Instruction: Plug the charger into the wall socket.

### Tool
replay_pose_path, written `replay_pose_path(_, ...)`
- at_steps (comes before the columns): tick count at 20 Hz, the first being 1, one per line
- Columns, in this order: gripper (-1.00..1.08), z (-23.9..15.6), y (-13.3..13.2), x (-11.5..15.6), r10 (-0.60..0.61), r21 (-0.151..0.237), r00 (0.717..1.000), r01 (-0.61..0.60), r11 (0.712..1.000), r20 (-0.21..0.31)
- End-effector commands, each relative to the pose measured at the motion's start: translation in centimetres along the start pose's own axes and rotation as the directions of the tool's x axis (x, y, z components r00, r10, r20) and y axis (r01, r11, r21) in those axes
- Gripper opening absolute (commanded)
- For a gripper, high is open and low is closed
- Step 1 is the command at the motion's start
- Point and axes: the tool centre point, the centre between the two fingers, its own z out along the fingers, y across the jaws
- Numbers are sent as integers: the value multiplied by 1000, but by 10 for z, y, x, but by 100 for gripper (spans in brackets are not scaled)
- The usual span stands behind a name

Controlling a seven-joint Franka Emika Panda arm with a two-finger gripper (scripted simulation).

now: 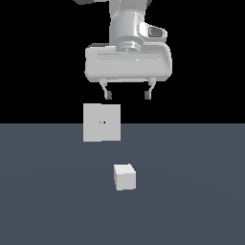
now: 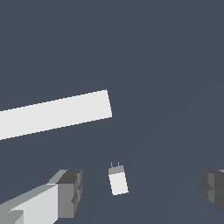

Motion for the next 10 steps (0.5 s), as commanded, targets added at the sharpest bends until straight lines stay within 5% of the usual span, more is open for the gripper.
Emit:
replay_pose_path(1,100,0,0,0,0,0,1000,0,1000,0)
replay_pose_path(10,100,8,-1,-9,-17,1,1000,17,1000,-16)
